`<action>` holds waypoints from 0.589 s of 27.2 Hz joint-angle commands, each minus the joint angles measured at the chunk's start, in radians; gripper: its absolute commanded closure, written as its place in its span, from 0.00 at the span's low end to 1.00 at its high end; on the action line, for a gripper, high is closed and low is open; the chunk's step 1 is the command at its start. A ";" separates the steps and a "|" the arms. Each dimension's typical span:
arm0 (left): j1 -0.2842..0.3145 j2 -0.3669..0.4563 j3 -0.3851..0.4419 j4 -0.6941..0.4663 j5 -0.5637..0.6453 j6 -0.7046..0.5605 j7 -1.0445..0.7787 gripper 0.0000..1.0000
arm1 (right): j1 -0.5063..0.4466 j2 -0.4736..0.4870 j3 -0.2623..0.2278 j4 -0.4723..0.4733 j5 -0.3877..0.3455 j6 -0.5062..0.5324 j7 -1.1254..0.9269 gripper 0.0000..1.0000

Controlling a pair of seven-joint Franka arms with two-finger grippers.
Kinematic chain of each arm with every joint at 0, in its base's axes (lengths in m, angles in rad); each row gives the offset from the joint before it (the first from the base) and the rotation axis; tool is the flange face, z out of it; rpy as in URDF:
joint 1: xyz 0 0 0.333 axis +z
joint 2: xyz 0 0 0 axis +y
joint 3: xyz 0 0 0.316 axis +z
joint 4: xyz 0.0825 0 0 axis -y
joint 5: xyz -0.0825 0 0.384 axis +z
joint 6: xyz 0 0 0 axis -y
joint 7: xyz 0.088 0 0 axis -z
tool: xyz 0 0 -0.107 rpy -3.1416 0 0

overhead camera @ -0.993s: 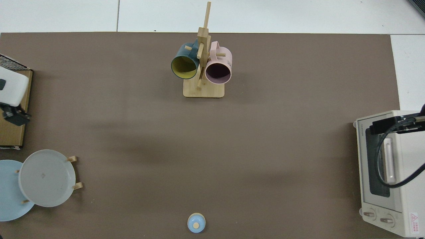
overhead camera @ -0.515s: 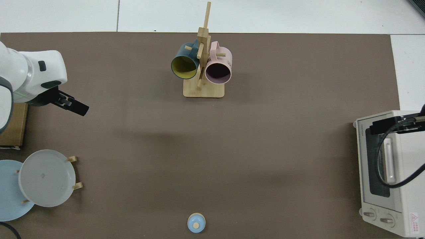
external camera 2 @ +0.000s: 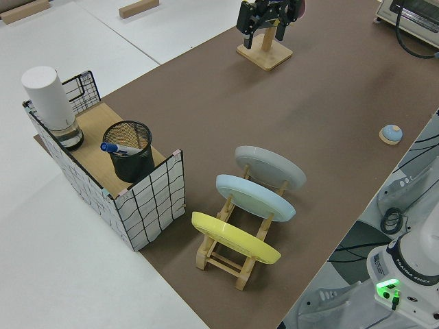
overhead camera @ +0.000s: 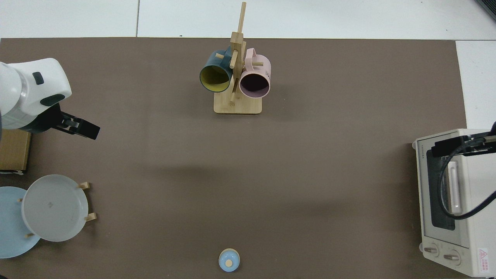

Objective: Put markers into pen holder

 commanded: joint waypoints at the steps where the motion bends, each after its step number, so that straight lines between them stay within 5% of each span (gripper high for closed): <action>1: -0.200 -0.092 0.247 -0.091 -0.020 0.021 -0.010 0.00 | -0.010 -0.016 0.002 -0.015 0.016 0.012 -0.020 0.00; 2: -0.281 -0.101 0.330 -0.096 -0.021 0.029 -0.009 0.00 | -0.010 -0.016 0.002 -0.015 0.018 0.012 -0.019 0.00; 5: -0.400 -0.120 0.463 -0.108 -0.027 0.029 -0.010 0.00 | -0.010 -0.016 0.002 -0.015 0.018 0.012 -0.020 0.00; 16: -0.346 -0.226 0.474 -0.278 -0.089 0.144 0.005 0.00 | -0.010 -0.016 0.002 -0.015 0.018 0.012 -0.020 0.00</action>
